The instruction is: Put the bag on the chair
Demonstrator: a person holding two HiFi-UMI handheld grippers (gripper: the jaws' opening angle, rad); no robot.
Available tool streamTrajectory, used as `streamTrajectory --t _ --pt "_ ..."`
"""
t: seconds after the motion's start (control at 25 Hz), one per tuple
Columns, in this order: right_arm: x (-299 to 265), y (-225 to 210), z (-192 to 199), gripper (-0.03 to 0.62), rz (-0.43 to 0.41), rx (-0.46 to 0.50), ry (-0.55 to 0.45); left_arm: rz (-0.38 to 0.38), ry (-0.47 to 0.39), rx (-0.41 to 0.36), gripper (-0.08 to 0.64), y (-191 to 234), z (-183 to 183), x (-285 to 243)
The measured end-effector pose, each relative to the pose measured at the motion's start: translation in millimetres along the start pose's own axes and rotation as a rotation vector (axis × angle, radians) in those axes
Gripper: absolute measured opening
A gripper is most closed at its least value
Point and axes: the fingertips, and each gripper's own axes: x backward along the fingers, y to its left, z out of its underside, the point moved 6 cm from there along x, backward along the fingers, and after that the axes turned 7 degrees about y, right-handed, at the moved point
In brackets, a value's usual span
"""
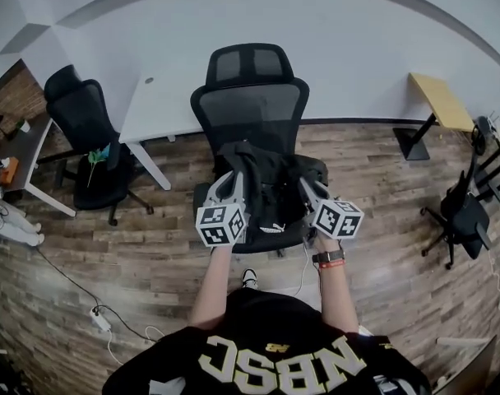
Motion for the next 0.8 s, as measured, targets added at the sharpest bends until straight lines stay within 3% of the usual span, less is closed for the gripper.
streamTrajectory --t 0.24,0.64,0.8 --pt "-51.9 -2.6 -37.6 0.048 0.016 0.031 -0.021 0.025 -0.037 0.024 0.035 33.7 -22.3 -45.0" --pt "-123.5 -24.1 -21.3 0.048 0.015 0.034 0.110 -0.048 0.025 0.120 0.035 89.4 13.2 -75.8" --pt "-162.3 -46.5 -1.3 0.049 0.015 0.034 0.219 -0.102 0.093 0.144 0.035 107.4 37.0 -92.4"
